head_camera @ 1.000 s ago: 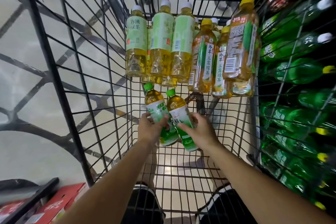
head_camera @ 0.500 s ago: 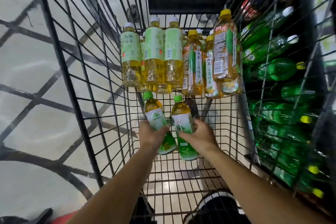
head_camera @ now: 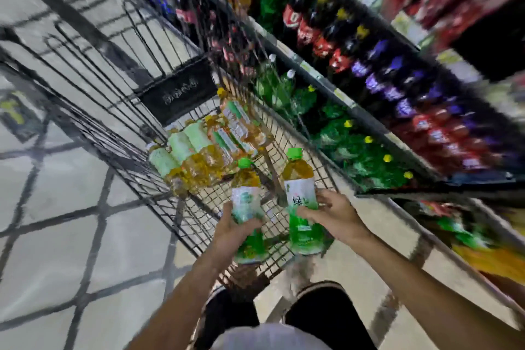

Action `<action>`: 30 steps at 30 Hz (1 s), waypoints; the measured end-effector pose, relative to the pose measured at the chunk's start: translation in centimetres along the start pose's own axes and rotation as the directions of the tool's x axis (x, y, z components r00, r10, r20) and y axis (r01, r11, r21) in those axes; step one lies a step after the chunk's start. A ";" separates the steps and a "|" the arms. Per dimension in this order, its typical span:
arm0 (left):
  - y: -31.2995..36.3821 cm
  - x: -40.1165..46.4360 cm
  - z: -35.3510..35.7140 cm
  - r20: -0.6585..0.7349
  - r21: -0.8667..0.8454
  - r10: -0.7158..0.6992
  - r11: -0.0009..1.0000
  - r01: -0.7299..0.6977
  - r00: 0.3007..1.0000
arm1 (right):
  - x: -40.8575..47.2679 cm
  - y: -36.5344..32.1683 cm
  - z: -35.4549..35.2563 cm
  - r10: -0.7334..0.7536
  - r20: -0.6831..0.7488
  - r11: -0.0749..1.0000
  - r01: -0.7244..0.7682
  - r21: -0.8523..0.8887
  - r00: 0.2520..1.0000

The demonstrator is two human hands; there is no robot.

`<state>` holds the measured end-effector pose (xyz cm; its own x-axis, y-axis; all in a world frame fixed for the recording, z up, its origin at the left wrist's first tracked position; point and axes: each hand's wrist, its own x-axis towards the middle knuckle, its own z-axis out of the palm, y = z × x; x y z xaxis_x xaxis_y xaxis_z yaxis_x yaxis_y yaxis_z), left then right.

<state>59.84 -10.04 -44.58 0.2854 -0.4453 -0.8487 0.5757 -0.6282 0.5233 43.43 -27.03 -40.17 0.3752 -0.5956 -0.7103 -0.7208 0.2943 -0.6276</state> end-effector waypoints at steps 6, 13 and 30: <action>3.6 -10.4 2.4 0.023 0.070 0.125 0.989 -0.127 0.992 | -10.5 -0.4 -5.7 -0.077 -0.095 0.953 0.101 0.284 0.993; 0.9 -23.4 11.4 0.179 -0.114 0.344 0.938 -0.328 0.922 | -22.9 6.4 -13.1 -0.223 -0.182 0.844 0.283 0.455 0.958; -6.9 -40.7 43.0 0.666 0.233 0.483 0.590 -0.773 0.569 | -51.2 26.0 -33.2 -0.116 -0.702 0.556 0.631 0.541 0.703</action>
<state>11.33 -15.03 -10.31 -0.0699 -0.9814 -0.1790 -0.0601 -0.1749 0.9827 -13.89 -13.74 -9.57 -0.0617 -0.9773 -0.2027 0.1512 0.1916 -0.9698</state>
